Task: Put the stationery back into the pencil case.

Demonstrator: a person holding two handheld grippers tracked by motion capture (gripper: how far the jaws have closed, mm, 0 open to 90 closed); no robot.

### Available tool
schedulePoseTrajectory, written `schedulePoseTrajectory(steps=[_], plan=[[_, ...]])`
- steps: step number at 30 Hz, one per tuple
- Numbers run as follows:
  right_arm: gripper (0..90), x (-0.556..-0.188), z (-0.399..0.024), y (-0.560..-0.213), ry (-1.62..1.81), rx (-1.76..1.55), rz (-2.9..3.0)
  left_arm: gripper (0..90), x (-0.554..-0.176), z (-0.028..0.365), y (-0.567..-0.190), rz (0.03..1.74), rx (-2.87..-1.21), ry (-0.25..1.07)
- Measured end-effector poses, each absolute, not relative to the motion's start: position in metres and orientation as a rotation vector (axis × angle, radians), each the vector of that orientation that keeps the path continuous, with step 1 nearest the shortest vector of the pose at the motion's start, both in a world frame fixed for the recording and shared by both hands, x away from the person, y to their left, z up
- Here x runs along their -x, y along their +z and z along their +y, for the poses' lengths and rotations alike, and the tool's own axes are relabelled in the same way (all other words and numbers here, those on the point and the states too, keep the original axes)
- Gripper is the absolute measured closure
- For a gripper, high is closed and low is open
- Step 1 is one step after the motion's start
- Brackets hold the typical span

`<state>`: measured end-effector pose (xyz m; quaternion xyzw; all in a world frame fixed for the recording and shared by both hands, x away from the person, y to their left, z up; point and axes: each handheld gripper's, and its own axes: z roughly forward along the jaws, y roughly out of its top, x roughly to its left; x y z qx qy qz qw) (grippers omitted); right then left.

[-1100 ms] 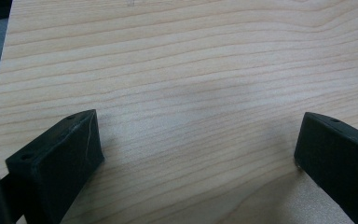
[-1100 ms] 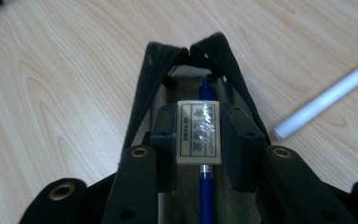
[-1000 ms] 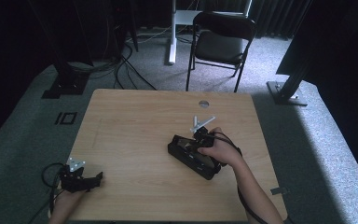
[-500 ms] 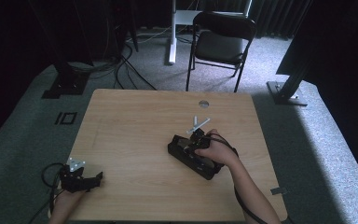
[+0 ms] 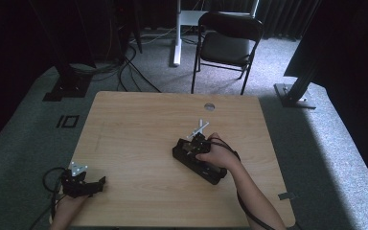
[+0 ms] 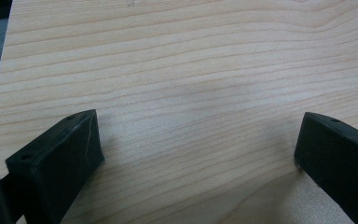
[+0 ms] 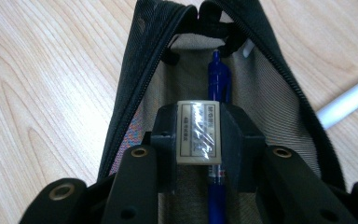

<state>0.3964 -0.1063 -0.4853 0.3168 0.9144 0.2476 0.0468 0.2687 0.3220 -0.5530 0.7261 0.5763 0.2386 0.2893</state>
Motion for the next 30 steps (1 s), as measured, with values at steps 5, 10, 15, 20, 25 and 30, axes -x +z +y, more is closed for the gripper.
schedulePoseTrajectory(steps=[5, 10, 15, 20, 25, 30], plan=[[68.1, -0.397, -0.104, -0.487, 0.731, -0.971, 2.802, 0.9, -0.269, 0.322, -0.553, 1.538, -1.938, 0.637], [67.5, -0.398, -0.103, -0.490, 0.723, -0.998, 2.827, 0.9, -0.269, 0.322, -0.553, 1.538, -1.938, 0.637], [65.4, -0.399, -0.105, -0.489, 0.734, -1.030, 2.822, 0.9, -0.269, 0.322, -0.553, 1.538, -1.938, 0.637], [64.8, -0.398, -0.108, -0.485, 0.756, -1.026, 2.816, 0.9, -0.269, 0.322, -0.553, 1.538, -1.938, 0.637], [64.5, -0.397, -0.111, -0.477, 0.784, -1.022, 2.800, 0.9, -0.269, 0.322, -0.553, 1.538, -1.938, 0.637], [64.4, -0.396, -0.115, -0.470, 0.793, -1.011, 2.782, 0.9, -0.269, 0.322, -0.553, 1.538, -1.938, 0.637]])
